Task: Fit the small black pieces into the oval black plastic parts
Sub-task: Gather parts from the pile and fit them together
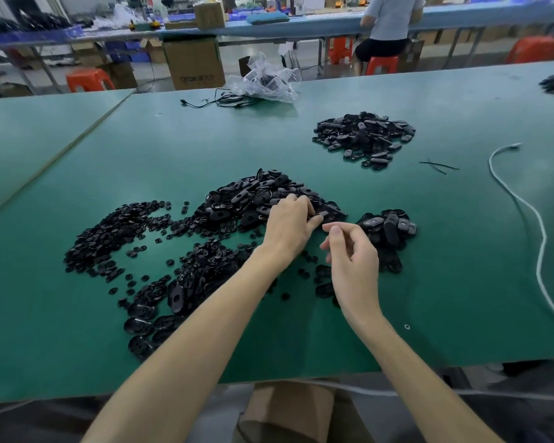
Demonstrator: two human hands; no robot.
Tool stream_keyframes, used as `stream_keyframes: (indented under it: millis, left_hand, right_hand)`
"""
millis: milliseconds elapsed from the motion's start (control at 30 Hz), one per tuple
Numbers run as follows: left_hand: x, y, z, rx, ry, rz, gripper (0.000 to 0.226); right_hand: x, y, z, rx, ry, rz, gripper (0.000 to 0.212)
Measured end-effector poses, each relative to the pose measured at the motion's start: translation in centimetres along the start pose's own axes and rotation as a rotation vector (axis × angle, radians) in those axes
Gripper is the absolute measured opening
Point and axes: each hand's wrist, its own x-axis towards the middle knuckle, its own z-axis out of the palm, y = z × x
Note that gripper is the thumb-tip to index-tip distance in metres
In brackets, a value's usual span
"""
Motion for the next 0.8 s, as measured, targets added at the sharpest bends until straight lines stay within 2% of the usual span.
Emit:
stream_keyframes:
  millis: [200, 300, 400, 633, 700, 800]
  left_hand:
    - [0.2, -0.7, -0.3, -0.043, -0.012, 0.041, 0.015]
    - [0.2, -1.0, -0.5, -0.049, -0.052, 0.069, 0.021]
    - [0.3, -1.1, -0.4, -0.050, -0.086, 0.058, 0.024]
    - [-1.1, -2.0, 0.6, -0.103, 0.066, 0.050, 0.023]
    - [-1.2, -2.1, 0.3, -0.127, 0.070, 0.049, 0.023]
    - [-1.5, -2.4, -0.3, -0.140, 0.053, 0.057, 0.022]
  right_hand:
    - [1.8, 0.7, 0.0, 0.029, -0.042, 0.103, 0.014]
    - [3.4, 0.8, -0.1, 0.094, -0.087, 0.180, 0.015]
    - [4.9, 0.7, -0.1, 0.139, -0.144, 0.182, 0.025]
    - [7.7, 0.7, 1.6, 0.005, -0.100, -0.017, 0.039]
    - [7.9, 0.8, 2.2, -0.109, -0.105, -0.107, 0.036]
    - [7.8, 0.9, 2.6, -0.364, -0.219, -0.300, 0.025]
